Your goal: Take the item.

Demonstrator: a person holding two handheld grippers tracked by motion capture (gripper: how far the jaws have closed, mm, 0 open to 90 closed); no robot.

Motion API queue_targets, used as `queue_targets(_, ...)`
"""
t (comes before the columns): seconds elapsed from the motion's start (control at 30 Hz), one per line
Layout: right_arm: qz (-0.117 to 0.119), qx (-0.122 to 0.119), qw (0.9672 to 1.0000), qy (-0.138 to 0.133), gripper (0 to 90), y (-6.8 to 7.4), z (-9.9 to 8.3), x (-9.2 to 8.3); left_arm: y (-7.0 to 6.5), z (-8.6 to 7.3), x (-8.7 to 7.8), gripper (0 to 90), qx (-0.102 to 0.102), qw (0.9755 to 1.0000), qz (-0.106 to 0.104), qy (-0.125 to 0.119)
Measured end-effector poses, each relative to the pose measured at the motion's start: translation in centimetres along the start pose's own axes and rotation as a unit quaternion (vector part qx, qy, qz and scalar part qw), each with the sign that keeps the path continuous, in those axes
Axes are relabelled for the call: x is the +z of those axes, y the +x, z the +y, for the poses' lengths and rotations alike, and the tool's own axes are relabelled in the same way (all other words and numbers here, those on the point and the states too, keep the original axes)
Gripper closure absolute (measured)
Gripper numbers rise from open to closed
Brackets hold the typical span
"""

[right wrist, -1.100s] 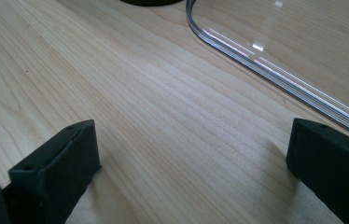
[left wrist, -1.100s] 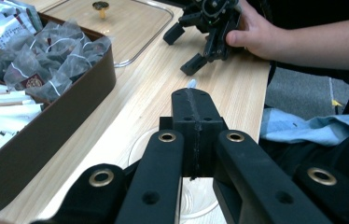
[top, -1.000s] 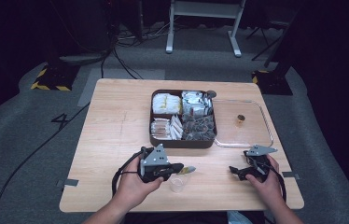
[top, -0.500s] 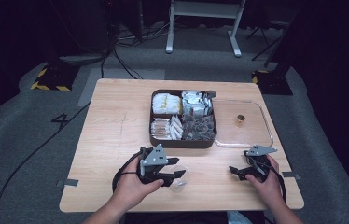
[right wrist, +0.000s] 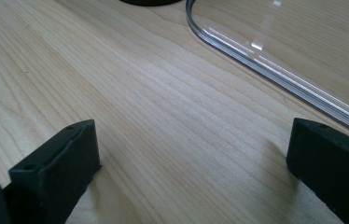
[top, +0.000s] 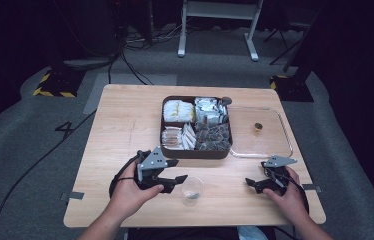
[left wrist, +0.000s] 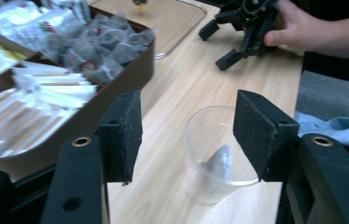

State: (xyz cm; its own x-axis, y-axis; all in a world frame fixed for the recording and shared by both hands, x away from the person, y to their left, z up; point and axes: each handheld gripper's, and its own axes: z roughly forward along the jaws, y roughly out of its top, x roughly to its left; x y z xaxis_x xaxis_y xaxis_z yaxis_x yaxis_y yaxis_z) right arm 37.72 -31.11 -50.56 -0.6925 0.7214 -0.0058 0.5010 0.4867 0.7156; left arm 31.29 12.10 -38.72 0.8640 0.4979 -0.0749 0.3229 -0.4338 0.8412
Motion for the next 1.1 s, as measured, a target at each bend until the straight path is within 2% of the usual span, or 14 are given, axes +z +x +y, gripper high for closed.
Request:
queue_targets(0.13,0.000,0.000,1.0000,0.000,2.5,0.0,0.0,0.0,0.6,-0.9,-0.9,39.3,-0.007,0.9998,0.015,0.009)
queue_targets(0.2,0.000,0.000,1.0000,0.000,2.5,0.0,0.0,0.0,0.9,-1.5,-1.2,38.7,-0.004,0.9995,0.029,0.014)
queue_targets(0.4,0.001,0.000,1.0000,0.000,2.5,0.0,0.0,0.0,2.3,-3.0,-2.7,37.4,-0.025,0.9981,0.055,0.014)
queue_targets(0.5,0.002,0.000,1.0000,0.000,2.4,0.0,0.0,0.0,3.0,-3.8,-3.4,35.3,-0.029,0.9969,0.071,0.016)
queue_targets(0.6,0.002,0.000,1.0000,0.000,2.4,0.0,0.0,0.0,3.7,-4.6,-3.8,35.1,-0.038,0.9953,0.086,0.021)
queue_targets(0.7,0.002,0.000,1.0000,0.000,2.4,0.0,0.0,0.0,4.6,-5.6,-4.0,34.8,-0.042,0.9924,0.112,0.030)
queue_targets(0.87,0.002,-0.001,1.0000,0.000,2.4,0.0,0.1,0.1,6.0,-7.4,-4.3,34.8,-0.058,0.9895,0.124,0.048)
queue_targets(1.1,0.003,-0.001,1.0000,0.000,2.4,0.0,0.1,0.1,7.4,-9.3,-5.0,34.4,-0.066,0.9863,0.138,0.062)
